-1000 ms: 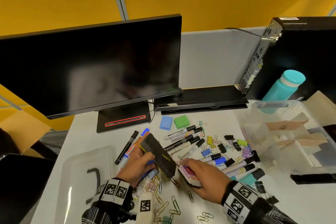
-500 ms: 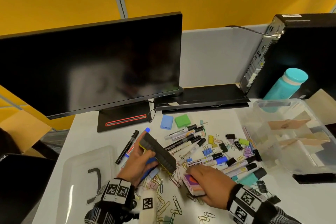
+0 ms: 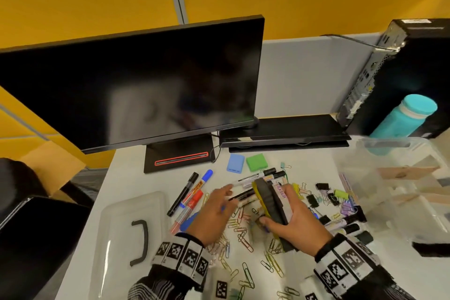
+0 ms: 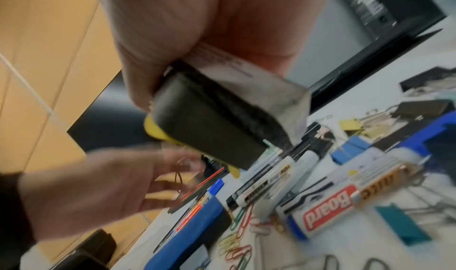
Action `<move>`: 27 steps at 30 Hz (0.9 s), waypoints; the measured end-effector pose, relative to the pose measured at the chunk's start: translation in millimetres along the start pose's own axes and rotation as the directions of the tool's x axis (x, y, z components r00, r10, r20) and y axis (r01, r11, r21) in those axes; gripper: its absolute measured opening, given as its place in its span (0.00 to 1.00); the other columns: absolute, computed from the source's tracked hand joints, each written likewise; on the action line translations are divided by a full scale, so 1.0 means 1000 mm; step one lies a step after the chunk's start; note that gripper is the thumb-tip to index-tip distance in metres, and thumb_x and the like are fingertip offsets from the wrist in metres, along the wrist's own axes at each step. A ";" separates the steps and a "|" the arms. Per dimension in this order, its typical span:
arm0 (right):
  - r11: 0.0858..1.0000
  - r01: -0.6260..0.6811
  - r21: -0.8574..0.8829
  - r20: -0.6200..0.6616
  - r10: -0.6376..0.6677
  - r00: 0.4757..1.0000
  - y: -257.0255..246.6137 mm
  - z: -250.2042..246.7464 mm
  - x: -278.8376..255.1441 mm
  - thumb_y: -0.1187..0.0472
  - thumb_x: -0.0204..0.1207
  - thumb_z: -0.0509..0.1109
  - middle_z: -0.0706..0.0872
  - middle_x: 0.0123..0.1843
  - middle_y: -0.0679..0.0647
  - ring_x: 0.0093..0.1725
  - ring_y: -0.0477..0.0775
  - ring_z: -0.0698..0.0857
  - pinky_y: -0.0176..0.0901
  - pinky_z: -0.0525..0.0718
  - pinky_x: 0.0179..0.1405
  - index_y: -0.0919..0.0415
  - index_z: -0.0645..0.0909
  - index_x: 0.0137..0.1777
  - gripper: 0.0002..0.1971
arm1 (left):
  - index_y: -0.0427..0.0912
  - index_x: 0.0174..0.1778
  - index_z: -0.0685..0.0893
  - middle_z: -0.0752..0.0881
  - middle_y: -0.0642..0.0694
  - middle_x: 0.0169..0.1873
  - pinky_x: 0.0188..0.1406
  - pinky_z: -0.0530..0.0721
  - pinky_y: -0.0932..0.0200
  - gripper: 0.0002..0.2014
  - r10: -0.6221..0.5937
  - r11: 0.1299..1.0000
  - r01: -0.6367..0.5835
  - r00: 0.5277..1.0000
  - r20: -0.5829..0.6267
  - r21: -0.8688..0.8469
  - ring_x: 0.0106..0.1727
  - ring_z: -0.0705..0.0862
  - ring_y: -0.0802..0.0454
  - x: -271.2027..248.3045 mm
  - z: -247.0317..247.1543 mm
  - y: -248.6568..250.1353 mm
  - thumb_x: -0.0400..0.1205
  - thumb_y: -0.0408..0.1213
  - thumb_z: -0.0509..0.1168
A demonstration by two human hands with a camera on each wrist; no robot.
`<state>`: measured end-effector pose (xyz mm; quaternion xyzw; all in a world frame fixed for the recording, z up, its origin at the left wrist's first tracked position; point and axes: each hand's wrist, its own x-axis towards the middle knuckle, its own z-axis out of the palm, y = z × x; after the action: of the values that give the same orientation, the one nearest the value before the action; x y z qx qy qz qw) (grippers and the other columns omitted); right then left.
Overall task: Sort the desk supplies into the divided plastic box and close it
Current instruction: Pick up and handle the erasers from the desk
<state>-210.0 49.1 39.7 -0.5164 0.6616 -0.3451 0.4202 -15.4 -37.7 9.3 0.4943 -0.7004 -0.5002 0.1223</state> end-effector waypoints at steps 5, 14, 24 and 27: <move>0.998 -0.037 0.052 -0.067 0.041 0.997 0.003 -0.013 -0.013 0.50 0.65 0.79 0.80 0.49 0.34 0.46 0.18 0.78 0.14 0.74 0.40 0.46 0.65 0.55 0.26 | 0.47 0.82 0.53 0.60 0.46 0.80 0.76 0.66 0.44 0.41 -0.182 0.755 0.208 0.978 -0.107 0.622 0.80 0.60 0.43 0.008 -0.001 -0.047 0.77 0.59 0.63; 0.994 -0.059 0.091 0.024 0.057 0.998 0.023 -0.019 -0.027 0.63 0.67 0.79 0.80 0.58 0.39 0.55 0.34 0.82 0.18 0.77 0.45 0.41 0.65 0.66 0.34 | 0.53 0.80 0.58 0.72 0.49 0.75 0.72 0.72 0.42 0.38 -0.233 0.893 0.275 0.960 -0.157 0.356 0.71 0.75 0.46 -0.006 -0.012 -0.059 0.74 0.48 0.67; 0.971 0.209 -0.112 0.346 -0.160 0.925 -0.001 0.002 -0.022 0.53 0.62 0.74 0.71 0.72 0.35 0.69 0.32 0.72 0.34 0.72 0.70 0.39 0.66 0.74 0.38 | 0.43 0.56 0.82 0.86 0.36 0.52 0.52 0.84 0.47 0.18 -0.270 0.703 0.196 0.963 -0.001 -0.684 0.52 0.82 0.44 -0.026 -0.018 -0.001 0.80 0.25 0.51; 0.908 0.395 -0.140 0.395 -0.314 0.863 -0.013 0.009 -0.018 0.53 0.65 0.76 0.58 0.80 0.29 0.77 0.33 0.63 0.39 0.66 0.76 0.44 0.67 0.74 0.36 | 0.40 0.50 0.84 0.86 0.36 0.48 0.45 0.83 0.52 0.18 -0.248 0.645 0.204 0.967 0.050 -0.736 0.49 0.83 0.45 -0.024 -0.008 0.016 0.79 0.23 0.49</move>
<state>-195.0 63.7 51.0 -0.7270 0.4988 -0.2411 0.4056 -7.8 -22.5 33.5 0.4999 -0.3687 -0.7369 0.2668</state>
